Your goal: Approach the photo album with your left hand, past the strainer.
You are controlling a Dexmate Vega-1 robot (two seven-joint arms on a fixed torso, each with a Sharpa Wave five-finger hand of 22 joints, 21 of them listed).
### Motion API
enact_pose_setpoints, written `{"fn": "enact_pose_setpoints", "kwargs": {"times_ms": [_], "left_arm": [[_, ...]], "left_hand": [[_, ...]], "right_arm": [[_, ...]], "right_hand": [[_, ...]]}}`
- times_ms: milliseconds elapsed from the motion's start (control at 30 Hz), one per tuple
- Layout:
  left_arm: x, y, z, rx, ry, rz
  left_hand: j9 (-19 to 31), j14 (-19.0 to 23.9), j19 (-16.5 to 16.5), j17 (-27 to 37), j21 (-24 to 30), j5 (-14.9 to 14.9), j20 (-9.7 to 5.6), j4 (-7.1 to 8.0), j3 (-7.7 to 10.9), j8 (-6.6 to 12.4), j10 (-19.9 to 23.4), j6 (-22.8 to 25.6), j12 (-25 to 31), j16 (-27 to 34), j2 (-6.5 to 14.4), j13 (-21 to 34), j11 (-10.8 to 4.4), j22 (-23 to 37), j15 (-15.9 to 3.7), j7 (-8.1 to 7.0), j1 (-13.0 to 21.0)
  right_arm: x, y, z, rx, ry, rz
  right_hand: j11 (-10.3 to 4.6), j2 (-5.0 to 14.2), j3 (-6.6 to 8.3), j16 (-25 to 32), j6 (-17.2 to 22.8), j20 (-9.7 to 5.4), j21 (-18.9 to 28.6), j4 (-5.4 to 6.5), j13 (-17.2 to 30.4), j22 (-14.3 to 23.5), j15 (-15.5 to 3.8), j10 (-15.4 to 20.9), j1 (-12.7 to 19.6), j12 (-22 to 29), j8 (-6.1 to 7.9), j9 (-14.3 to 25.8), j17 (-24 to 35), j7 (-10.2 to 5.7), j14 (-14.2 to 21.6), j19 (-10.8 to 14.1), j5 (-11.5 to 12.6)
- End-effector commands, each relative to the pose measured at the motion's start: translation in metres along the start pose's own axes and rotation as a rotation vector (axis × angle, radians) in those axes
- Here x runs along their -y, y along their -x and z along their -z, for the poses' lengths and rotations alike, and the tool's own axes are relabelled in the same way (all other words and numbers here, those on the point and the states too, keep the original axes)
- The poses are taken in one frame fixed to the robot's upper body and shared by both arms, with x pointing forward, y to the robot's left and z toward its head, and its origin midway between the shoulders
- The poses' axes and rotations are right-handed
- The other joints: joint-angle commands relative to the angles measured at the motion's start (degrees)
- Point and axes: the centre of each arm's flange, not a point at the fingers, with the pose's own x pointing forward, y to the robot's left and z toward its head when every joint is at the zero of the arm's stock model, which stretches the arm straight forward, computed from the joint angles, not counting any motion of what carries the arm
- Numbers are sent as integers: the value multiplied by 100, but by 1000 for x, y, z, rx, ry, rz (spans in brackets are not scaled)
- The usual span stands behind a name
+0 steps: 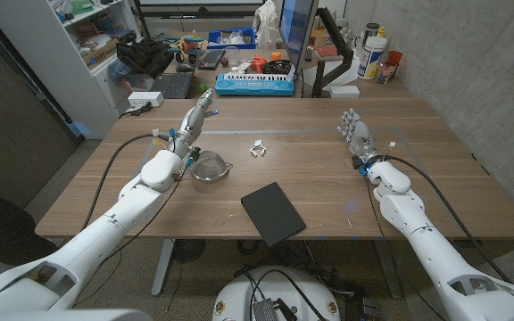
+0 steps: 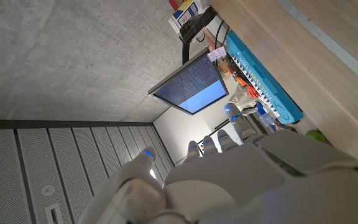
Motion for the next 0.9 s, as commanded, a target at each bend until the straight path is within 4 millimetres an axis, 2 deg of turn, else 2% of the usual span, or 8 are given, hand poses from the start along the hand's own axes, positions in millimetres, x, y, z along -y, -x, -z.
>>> {"fn": "enact_pose_setpoints", "kwargs": {"times_ms": [33,900], "left_arm": [[3,-2,-13,37,-41,35],[6,9,-43,101,-166,108]], "left_hand": [[26,-1239,-1871,14,-9,32,-201,-49,26,27,-815,-819,20,46,509,19,-37,17,-247,-42,58],[26,-1165,-1860,6,-64,63,-204,-70,33,17,-727,-707,16,27,459,19,-66,9,-266,-84,121]], "right_arm": [[-1,1,1,5,0,2],[1,7,0,16,-4,-5]], "right_hand": [[-5,531,-8,24,-49,-384,-14,2,18,6,-73,-54,16,14,45,30,31,-17,-39,-23,21],[-5,533,-26,26,-49,-378,-35,5,17,6,-78,-46,10,18,45,30,30,-14,-34,-17,24]]}}
